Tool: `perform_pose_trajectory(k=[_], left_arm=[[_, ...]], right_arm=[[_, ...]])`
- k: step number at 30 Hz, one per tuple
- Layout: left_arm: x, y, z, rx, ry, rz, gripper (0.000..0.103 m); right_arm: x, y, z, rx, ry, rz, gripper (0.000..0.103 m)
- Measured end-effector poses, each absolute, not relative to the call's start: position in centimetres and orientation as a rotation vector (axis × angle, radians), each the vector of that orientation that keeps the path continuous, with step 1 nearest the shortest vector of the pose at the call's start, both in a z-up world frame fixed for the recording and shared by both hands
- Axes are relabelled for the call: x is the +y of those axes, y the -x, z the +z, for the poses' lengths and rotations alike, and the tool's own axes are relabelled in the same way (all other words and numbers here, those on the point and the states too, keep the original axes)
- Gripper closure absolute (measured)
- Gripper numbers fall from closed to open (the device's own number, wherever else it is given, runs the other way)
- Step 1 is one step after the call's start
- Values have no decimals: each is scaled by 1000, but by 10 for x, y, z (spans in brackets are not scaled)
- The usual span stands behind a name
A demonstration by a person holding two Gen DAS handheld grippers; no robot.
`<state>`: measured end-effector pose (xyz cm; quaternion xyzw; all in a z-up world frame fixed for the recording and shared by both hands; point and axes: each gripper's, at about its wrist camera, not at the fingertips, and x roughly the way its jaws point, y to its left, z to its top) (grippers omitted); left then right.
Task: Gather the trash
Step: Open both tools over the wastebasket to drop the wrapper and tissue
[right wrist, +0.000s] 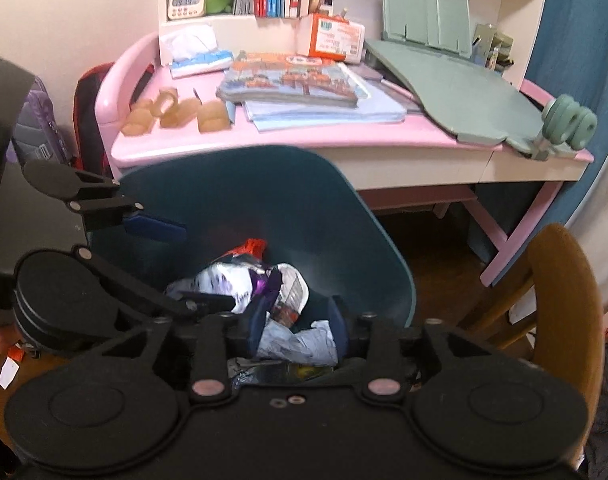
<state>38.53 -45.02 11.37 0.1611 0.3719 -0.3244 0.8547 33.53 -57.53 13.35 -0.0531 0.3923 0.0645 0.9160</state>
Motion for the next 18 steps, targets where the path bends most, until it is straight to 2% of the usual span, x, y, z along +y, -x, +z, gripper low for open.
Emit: perform_pose_trajectory(k=[18], left_arm=[[-374, -321, 181, 650, -279, -632, 32]], right_arm=[[-525, -277, 206, 659, 130, 222, 59]])
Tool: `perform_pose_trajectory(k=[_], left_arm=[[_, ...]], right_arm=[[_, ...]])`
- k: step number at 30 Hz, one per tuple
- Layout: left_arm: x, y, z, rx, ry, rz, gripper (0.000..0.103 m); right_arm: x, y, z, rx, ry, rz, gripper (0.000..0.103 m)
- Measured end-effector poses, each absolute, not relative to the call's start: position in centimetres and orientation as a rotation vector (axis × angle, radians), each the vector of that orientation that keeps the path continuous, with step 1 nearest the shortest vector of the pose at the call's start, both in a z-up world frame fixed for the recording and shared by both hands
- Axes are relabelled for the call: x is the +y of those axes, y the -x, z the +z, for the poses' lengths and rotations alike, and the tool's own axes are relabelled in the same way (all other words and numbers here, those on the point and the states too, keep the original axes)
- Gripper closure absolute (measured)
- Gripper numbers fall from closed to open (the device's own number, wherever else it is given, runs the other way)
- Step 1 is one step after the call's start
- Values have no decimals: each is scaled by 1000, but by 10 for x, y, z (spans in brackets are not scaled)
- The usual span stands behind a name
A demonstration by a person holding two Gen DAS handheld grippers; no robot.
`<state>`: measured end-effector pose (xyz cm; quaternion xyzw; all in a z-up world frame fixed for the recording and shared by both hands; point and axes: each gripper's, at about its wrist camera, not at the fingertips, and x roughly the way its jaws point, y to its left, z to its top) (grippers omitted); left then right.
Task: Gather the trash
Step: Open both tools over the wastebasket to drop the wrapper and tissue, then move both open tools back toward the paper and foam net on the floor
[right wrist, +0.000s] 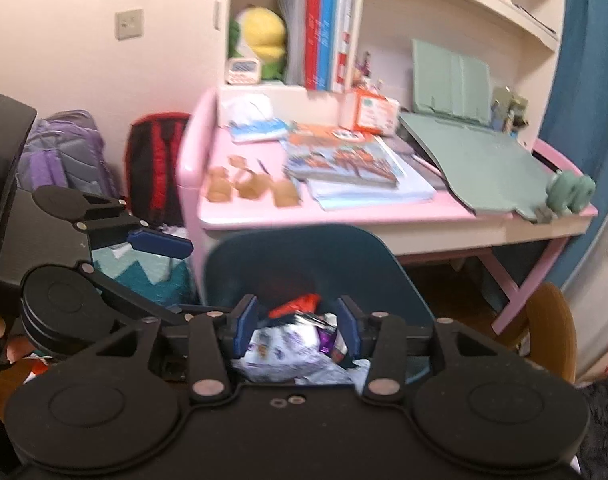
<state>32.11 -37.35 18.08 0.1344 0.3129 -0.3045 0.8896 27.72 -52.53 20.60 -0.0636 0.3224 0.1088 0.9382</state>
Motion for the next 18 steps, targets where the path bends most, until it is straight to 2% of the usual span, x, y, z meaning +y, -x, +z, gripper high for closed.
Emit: perform_pose_trajectory(k=[3, 6, 15, 18], left_arm=[[-350, -310, 189, 640, -264, -610, 30], [-320, -297, 195, 620, -252, -568, 23], [-220, -267, 204, 595, -207, -427, 23], [-183, -259, 203, 587, -182, -371, 17]], right_arm=[[-507, -268, 215, 631, 144, 265, 57], [-486, -261, 221, 608, 148, 313, 57], [-403, -252, 228, 563, 184, 467, 56], [-369, -251, 225, 551, 199, 531, 55]])
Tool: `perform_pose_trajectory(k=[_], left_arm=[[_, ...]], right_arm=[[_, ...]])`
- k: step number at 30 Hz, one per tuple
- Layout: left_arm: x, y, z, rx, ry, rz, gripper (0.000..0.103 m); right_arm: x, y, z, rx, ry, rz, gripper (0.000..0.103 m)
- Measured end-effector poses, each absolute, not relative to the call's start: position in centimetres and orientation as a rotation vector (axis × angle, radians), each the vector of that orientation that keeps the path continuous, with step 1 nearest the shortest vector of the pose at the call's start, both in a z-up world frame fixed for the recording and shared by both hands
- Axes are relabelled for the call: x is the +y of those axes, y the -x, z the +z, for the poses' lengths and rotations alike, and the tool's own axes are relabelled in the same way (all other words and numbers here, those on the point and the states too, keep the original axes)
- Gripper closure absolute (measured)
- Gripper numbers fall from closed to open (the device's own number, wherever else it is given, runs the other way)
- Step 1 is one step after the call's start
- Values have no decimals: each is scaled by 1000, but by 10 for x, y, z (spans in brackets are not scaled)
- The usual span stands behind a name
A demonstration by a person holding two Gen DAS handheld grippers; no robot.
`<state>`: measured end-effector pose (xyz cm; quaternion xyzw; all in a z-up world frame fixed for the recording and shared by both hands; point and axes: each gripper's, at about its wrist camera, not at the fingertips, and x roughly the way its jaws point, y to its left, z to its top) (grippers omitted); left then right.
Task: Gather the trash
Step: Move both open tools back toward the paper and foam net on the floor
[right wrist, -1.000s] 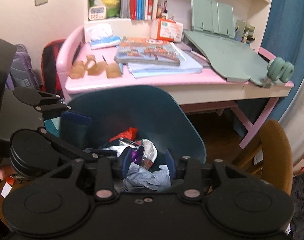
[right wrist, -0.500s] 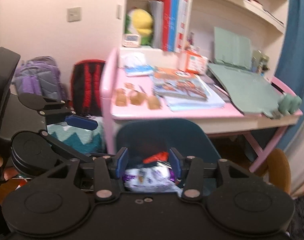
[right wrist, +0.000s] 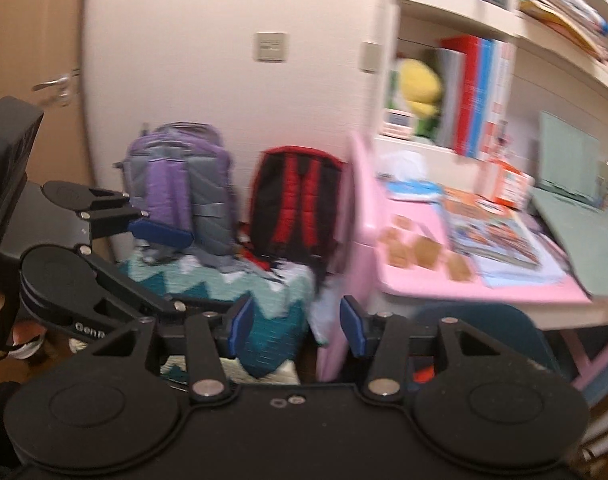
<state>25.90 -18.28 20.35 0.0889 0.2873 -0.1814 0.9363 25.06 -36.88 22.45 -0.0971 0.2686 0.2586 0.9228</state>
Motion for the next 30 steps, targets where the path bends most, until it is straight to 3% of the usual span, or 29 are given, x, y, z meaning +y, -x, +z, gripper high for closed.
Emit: perform_pose_trajectory(k=[12, 21, 30], left_arm=[[-21, -227, 153, 687, -35, -143, 10], [100, -198, 77, 793, 36, 53, 10], [225, -169, -35, 858, 156, 256, 10]], right_arm=[[-219, -258, 179, 627, 204, 844, 54], [-95, -270, 108, 788, 292, 1020, 54], [30, -263, 8, 893, 402, 1144, 54]])
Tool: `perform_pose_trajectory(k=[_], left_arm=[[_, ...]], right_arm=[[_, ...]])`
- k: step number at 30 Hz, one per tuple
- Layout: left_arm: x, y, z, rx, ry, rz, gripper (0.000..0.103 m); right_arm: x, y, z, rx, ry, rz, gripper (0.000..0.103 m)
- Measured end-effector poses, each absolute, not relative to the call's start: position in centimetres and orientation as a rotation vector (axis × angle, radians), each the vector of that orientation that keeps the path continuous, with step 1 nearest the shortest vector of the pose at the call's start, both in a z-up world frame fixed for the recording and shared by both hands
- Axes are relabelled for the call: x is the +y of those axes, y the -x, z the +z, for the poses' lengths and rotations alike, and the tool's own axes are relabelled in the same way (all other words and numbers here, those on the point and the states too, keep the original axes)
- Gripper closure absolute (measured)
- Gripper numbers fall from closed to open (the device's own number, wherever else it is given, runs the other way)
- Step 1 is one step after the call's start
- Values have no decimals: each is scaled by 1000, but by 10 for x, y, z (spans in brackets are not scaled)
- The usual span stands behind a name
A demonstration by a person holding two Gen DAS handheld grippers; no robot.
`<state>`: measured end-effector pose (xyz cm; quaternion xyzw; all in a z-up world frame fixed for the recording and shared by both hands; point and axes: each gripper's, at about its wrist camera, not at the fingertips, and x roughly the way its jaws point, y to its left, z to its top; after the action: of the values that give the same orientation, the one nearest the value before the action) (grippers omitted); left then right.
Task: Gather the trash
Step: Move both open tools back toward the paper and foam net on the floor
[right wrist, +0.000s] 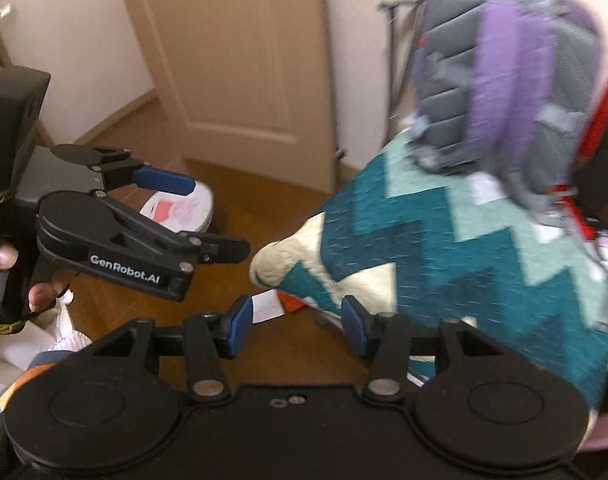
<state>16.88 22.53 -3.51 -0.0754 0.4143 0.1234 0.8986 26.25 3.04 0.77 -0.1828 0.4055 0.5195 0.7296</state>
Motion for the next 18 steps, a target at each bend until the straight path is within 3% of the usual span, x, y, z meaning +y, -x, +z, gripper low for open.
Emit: perform_pose_trajectory(k=[10, 18], left_arm=[[362, -132, -185, 912, 281, 505, 10], [420, -118, -313, 992, 347, 589, 10]], right_arm=[[195, -258, -112, 1062, 435, 1234, 54], [326, -257, -218, 1186, 470, 1201, 54]])
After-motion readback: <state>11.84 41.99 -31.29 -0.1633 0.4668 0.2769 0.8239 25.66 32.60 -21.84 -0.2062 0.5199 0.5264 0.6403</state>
